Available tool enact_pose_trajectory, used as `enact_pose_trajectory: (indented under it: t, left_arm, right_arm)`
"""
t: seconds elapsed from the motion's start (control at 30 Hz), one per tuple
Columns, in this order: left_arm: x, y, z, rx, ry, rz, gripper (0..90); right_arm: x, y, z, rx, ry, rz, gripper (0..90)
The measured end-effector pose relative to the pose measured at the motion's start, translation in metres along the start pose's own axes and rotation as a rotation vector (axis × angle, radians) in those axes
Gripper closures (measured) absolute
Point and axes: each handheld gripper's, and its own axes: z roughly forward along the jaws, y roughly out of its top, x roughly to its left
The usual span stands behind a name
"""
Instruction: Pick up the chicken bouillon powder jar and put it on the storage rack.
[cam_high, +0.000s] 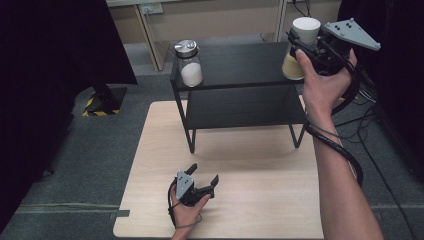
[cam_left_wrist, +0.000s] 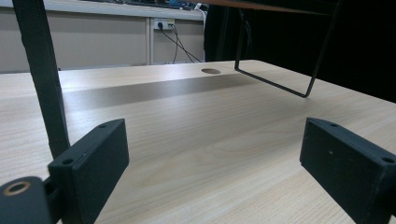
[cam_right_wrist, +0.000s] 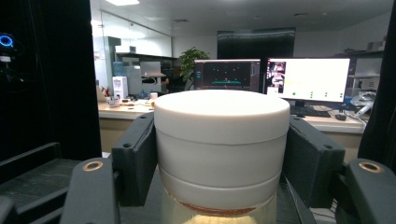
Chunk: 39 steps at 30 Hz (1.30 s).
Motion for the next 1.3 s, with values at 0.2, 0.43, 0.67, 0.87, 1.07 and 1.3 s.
enact_pose_trajectory:
  t: [0.2, 0.43, 0.67, 0.87, 1.07, 1.3]
  left_arm:
    - [0.0, -0.001, 0.0, -0.003, -0.003, 0.003, 7.3]
    - [0.0, 0.0, 0.0, 0.0, -0.007, 0.005, 7.3]
    - [0.0, 0.0, 0.0, 0.002, -0.007, 0.011, 7.3]
    - [0.0, 0.0, 0.0, 0.002, -0.007, 0.011, 7.4]
    - [0.0, 0.0, 0.0, 0.002, -0.008, 0.011, 7.4]
    - [0.0, 0.0, 0.0, 0.003, -0.007, 0.012, 7.3]
  right_arm:
    - [0.001, 0.001, 0.009, 0.019, -0.006, 0.0, 33.9]
    - [0.0, -0.002, 0.015, 0.033, -0.01, -0.003, 33.9]
    - [-0.001, -0.005, 0.014, 0.032, -0.011, -0.003, 33.9]
    - [-0.002, -0.007, 0.015, 0.026, -0.008, -0.004, 33.8]
    - [-0.003, -0.008, 0.015, 0.022, -0.006, -0.002, 33.7]
    - [-0.003, -0.008, 0.014, 0.02, -0.005, -0.006, 33.5]
